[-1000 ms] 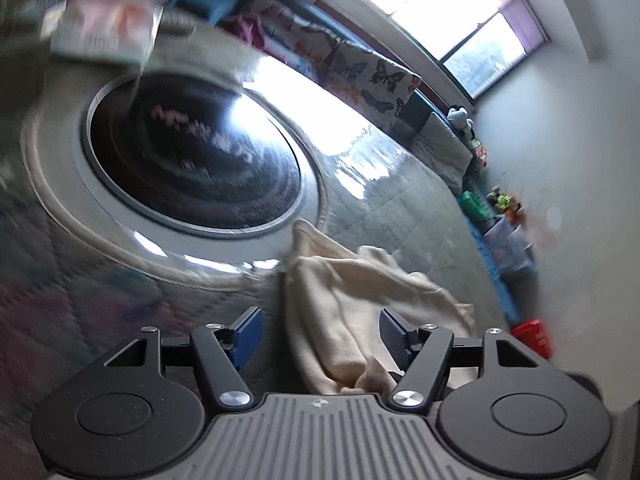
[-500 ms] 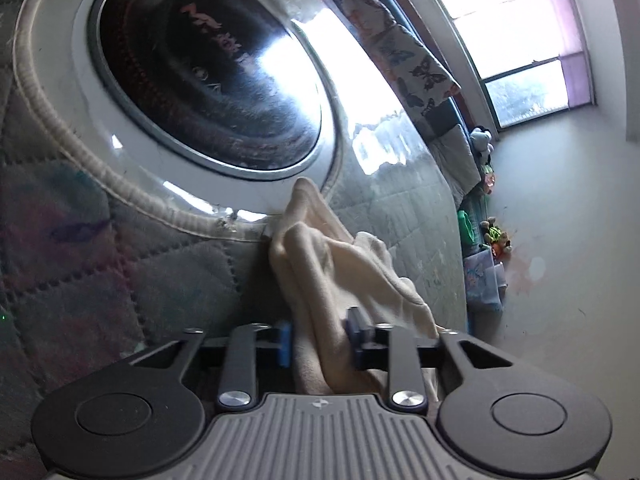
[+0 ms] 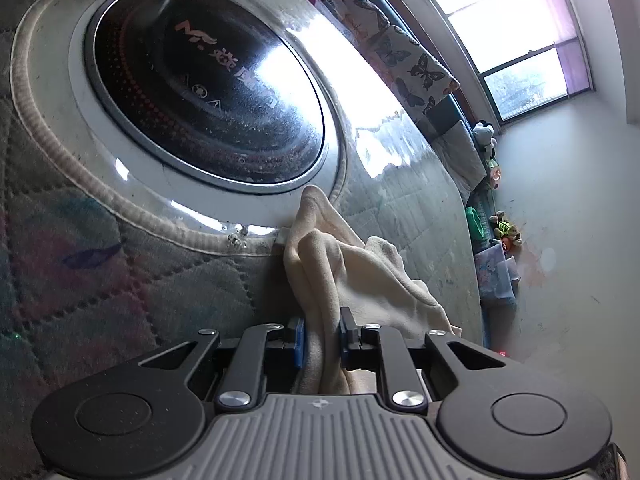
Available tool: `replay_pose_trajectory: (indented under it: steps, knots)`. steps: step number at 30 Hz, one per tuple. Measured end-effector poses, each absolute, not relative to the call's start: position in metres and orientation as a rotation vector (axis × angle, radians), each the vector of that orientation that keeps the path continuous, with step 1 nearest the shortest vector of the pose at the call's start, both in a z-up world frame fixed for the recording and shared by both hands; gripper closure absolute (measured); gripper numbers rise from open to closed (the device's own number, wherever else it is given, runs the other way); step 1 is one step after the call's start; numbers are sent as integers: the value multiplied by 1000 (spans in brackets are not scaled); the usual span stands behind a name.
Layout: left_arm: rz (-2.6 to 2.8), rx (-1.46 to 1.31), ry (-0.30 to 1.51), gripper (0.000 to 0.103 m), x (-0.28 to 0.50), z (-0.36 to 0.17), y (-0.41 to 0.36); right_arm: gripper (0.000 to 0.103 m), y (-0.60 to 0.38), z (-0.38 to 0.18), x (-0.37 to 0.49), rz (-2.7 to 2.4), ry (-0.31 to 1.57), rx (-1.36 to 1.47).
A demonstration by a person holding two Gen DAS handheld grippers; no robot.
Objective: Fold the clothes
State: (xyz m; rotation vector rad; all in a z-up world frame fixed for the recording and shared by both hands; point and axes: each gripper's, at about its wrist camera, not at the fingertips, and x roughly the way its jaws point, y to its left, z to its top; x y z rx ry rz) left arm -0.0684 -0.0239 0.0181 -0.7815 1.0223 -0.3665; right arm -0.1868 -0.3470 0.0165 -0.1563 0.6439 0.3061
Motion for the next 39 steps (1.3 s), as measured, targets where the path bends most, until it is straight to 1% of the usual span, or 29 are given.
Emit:
replay_pose_trajectory:
  steps: [3,10,17,18,20,22,23,24,29,39]
  knots:
    - [-366,-759,1017,85,-67,20,-26,71,-380,3,-178,211,663,-72]
    - [-366,-721,1010,85,-66,23,-28,70,-433,-22,-161,114,690,153]
    - [-371,-688,1007,85,-64,25,-32,68,-435,-25,-162,127,676,205]
    - [-371,-680,1006,85,-64,25,-33,69,-435,-26,-162,128,674,212]
    - [-371,-663,1001,85,-64,27,-34,74,-436,-27,-162,132,670,227]
    - [-369,-642,996,85,-64,28,-36,86,-436,-28,-162,135,665,241]
    - [-368,-629,992,85,-64,29,-37,90,-436,-28,-162,137,663,249]
    - [-369,-615,986,85,-64,30,-38,91,-437,-29,-163,139,661,256]
    - [-384,-525,942,86,-66,41,-47,92,-435,-13,-175,122,610,249]
    - [-482,-425,880,92,-62,56,-86,93,-449,22,-194,41,529,198]
